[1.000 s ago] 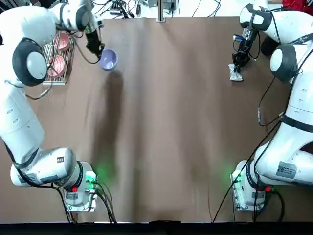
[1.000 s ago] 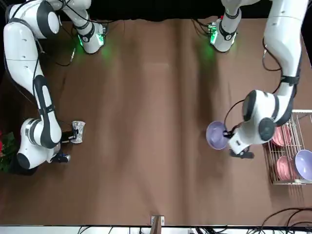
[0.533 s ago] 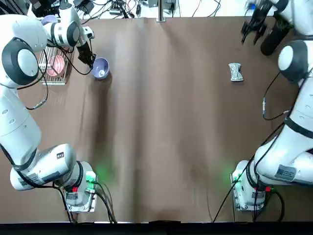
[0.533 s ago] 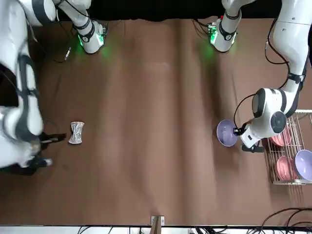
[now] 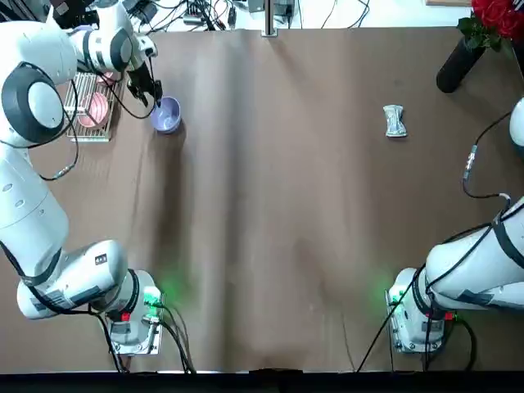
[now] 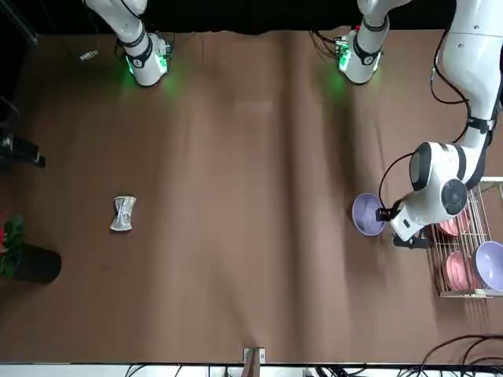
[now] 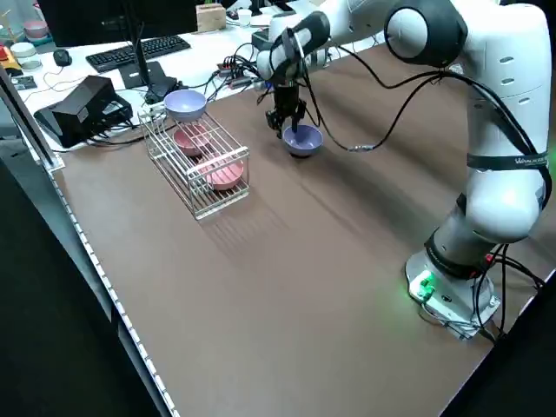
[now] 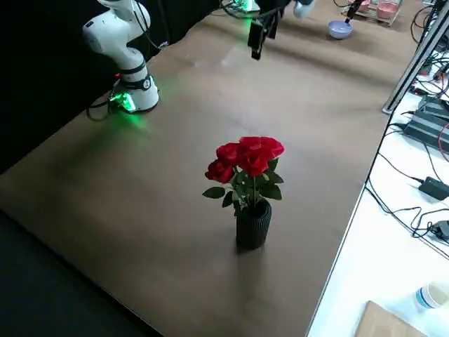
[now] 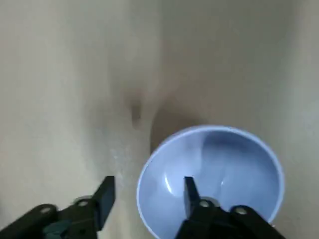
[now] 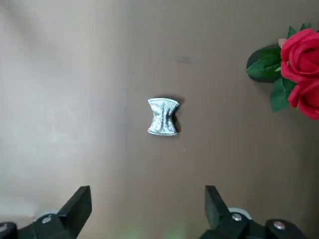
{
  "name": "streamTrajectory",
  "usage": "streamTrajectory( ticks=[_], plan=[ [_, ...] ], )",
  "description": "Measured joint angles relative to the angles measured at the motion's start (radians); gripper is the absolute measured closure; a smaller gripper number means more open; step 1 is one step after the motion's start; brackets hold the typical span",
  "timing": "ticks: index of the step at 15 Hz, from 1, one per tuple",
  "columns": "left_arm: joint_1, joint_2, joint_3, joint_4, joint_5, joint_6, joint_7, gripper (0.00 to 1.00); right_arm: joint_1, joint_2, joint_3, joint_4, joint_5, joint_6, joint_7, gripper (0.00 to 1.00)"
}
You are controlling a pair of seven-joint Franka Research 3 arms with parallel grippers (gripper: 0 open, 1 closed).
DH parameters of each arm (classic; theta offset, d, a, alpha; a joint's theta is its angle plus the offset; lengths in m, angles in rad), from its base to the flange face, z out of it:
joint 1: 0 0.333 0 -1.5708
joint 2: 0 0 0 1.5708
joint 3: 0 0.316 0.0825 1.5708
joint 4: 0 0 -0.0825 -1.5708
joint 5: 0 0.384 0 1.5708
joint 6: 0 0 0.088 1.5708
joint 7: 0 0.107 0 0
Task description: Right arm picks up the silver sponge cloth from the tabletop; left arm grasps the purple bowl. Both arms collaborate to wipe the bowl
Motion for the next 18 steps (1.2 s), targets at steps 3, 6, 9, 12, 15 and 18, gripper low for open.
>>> streamTrajectory(
  ticks=[3, 6, 9, 12, 15, 18],
  plan=[
    [0.001, -0.036, -0.012, 0.09, 0.0, -0.133, -0.004, 0.11, 0.0, -0.053, -0.001, -0.04, 0.023, 0.008, 0.014, 0.0],
    [0.002, -0.088, -0.042, 0.21, -0.002, -0.307, -0.018, 0.0, 0.0, -0.086, -0.002, -0.09, 0.019, 0.077, 0.017, 0.0],
    [0.001, -0.147, -0.075, 0.316, -0.002, -0.437, -0.023, 0.0, -0.003, -0.127, -0.008, -0.134, 0.018, 0.089, 0.017, 0.0],
    [0.001, -0.24, -0.089, 0.357, -0.003, -0.544, -0.019, 0.0, -0.003, -0.194, -0.005, -0.204, 0.018, 0.105, 0.017, 0.0],
    [-0.001, -0.319, -0.09, 0.358, -0.002, -0.623, -0.009, 0.0, -0.001, -0.255, 0.001, -0.276, 0.018, 0.125, 0.017, 0.0],
    [-0.006, -0.341, -0.102, 0.358, -0.017, -0.624, -0.022, 0.0, -0.001, -0.284, 0.002, -0.301, -0.024, 0.103, 0.017, 0.0]
  ],
)
